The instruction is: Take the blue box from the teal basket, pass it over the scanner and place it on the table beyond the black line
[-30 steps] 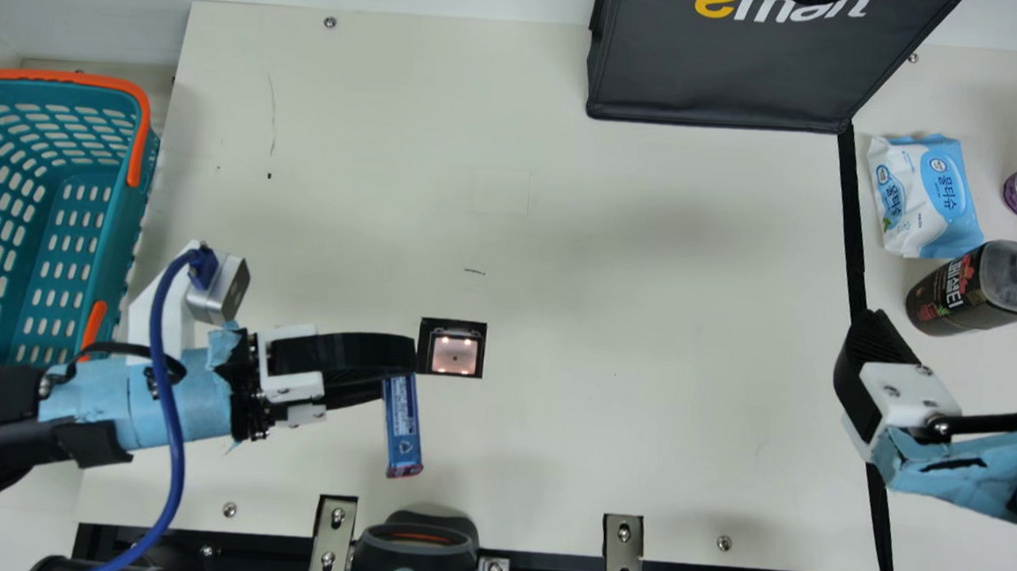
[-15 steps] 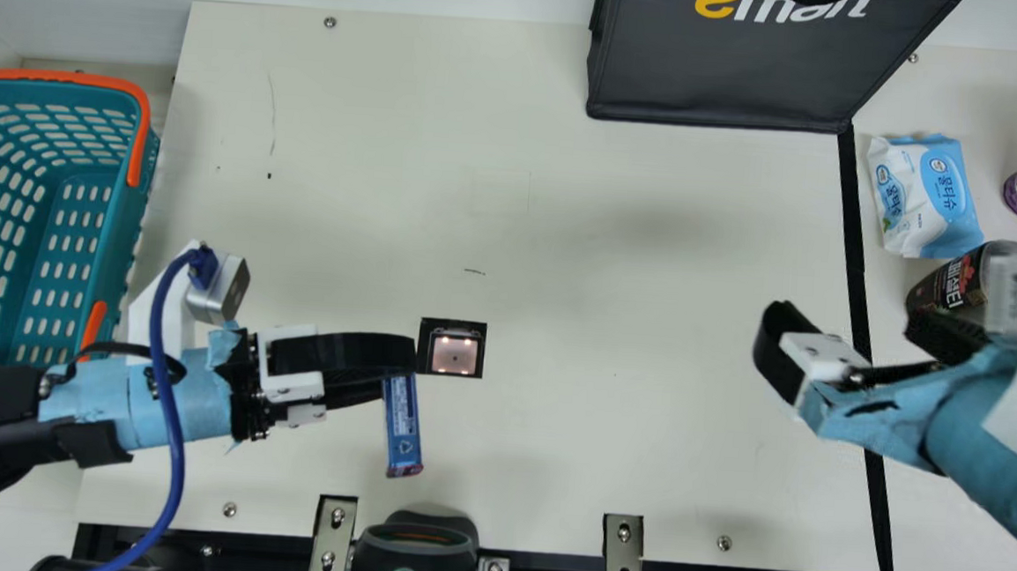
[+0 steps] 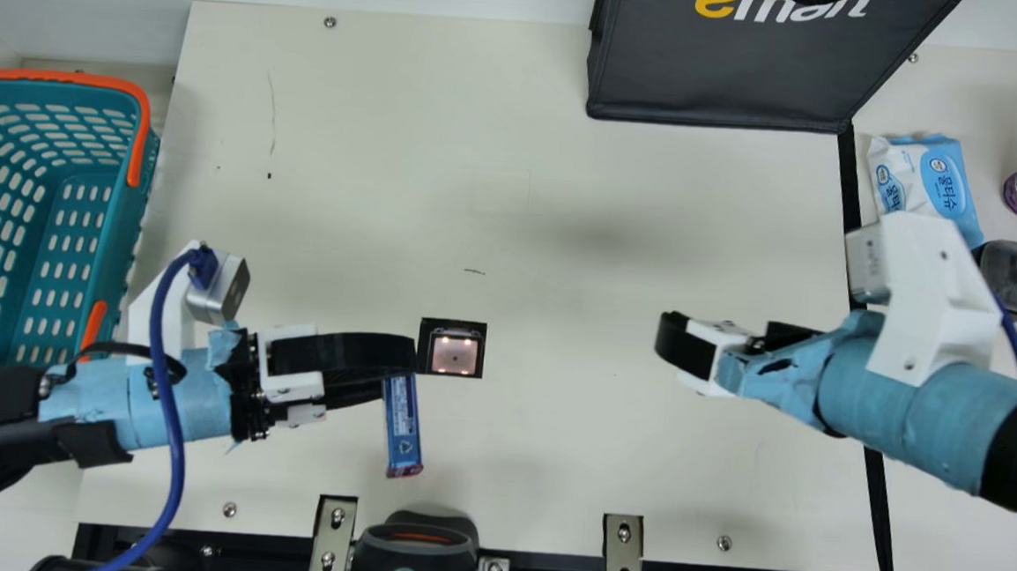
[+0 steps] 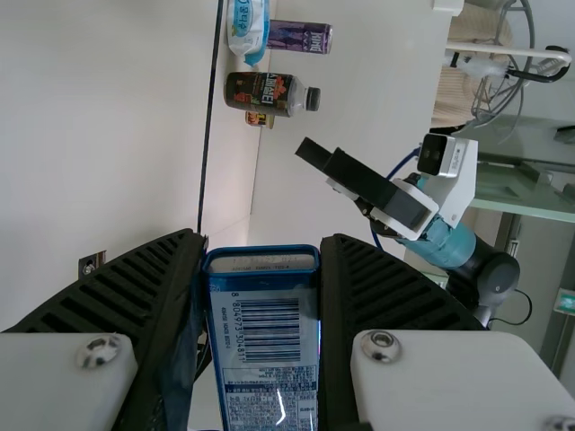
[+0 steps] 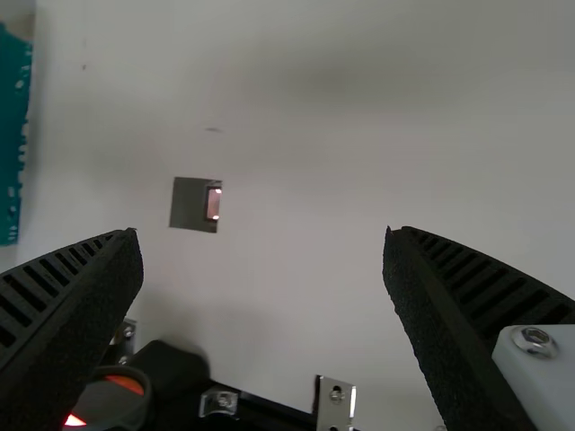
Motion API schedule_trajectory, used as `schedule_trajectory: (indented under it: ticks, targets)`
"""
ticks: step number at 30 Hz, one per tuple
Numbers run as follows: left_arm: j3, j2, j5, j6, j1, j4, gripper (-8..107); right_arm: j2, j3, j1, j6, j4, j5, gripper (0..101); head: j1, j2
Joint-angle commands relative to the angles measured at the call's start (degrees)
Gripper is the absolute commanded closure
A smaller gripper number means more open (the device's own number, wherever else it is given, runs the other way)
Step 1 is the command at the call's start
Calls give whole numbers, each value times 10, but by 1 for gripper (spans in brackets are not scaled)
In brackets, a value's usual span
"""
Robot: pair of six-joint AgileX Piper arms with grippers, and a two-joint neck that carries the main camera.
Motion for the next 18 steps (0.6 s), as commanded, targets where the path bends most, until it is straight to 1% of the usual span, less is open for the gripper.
schedule_trajectory:
  ticks: [1,6,10,14,18]
  targets:
    - [0,0,0,0,0,0,107,5,11,3,-11,45,2,6,-17,1]
    - [0,0,0,0,0,0,107,17,39,12,-39,105,2,6,-17,1]
    - [0,0,0,0,0,0,107,19,61,21,-55,135,2,6,-17,1]
    - [0,0,0,0,0,0,107,9,84,28,-60,162,2,6,-17,1]
    - [0,0,0,0,0,0,107,-15,105,43,-46,182,2,6,-17,1]
